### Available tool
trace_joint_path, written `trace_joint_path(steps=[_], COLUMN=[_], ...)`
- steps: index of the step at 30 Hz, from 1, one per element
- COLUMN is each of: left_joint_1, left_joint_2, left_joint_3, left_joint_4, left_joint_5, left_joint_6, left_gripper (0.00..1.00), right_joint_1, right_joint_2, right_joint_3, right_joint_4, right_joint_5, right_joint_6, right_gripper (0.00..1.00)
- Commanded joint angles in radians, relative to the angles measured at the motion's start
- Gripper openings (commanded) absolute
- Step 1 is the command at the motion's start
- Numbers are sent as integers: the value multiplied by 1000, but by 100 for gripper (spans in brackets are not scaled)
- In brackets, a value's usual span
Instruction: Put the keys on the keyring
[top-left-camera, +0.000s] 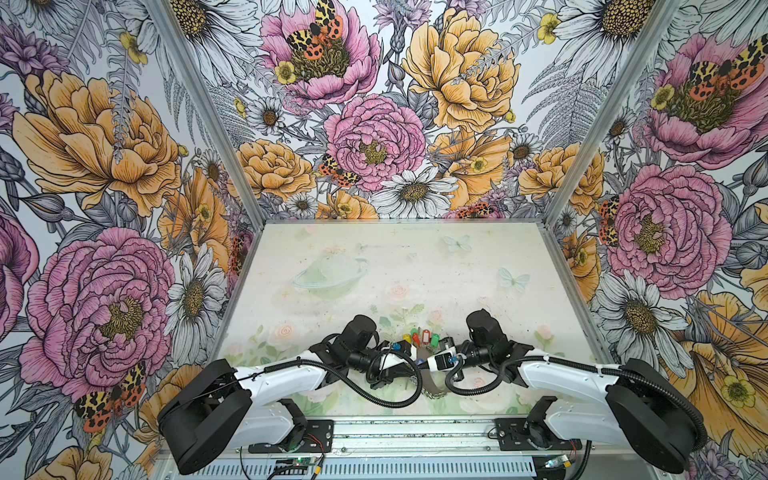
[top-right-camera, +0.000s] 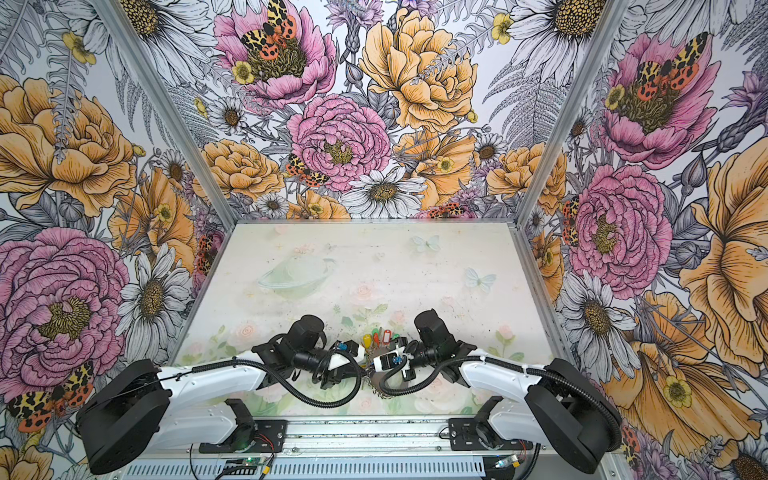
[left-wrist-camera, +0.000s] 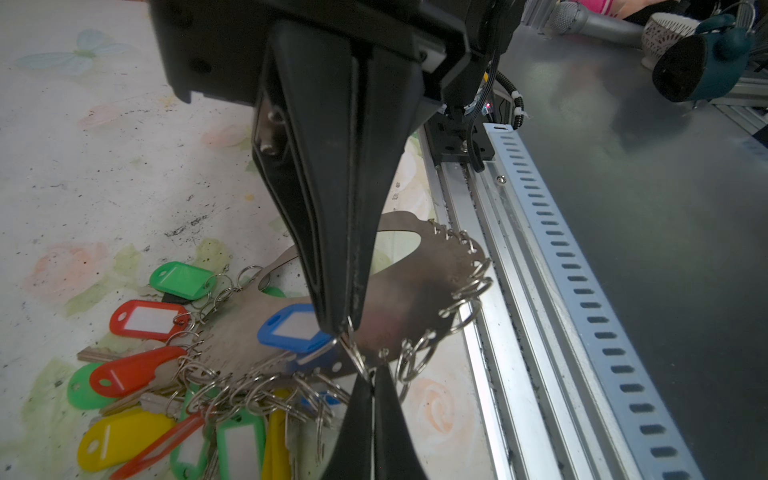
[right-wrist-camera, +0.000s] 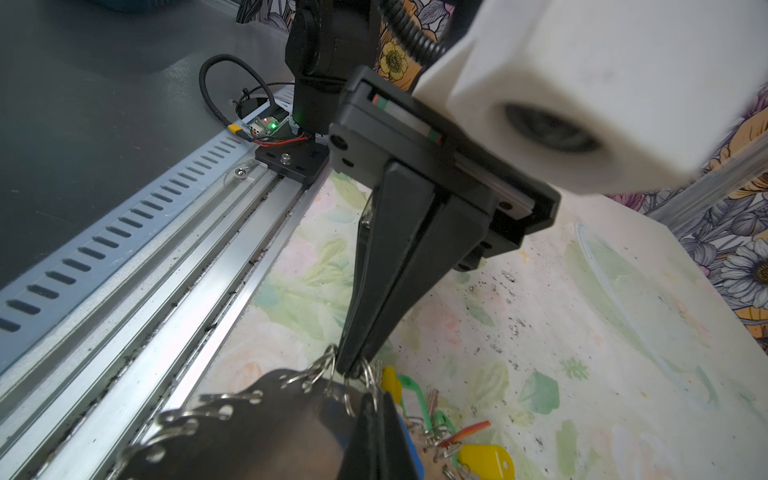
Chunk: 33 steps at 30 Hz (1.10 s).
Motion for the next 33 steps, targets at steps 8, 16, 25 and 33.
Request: trace_joint_path(steps=[8,16,25,33], left_joint_1=[-40,-20,-17,-17], left_joint_2=[-12,-37,-50,-41], left_joint_3=[34,13,4,10], left_joint_4=[50,90,106,109], left_joint_5=[59,-9,-56,-76], left_joint_6=[21,6,0,2], left_gripper=[0,0,0,0], right_joint_1=[2,-9,-12,-2], right_joint_2=[8,-44,-54,-48], right_joint_3=[104,54,27,23], right_joint_4=[28,9,-33,-38], right_joint_5=[5,66,-30,-55], right_joint_6=[-108,-54,53,72], right_gripper=[0,0,0,0])
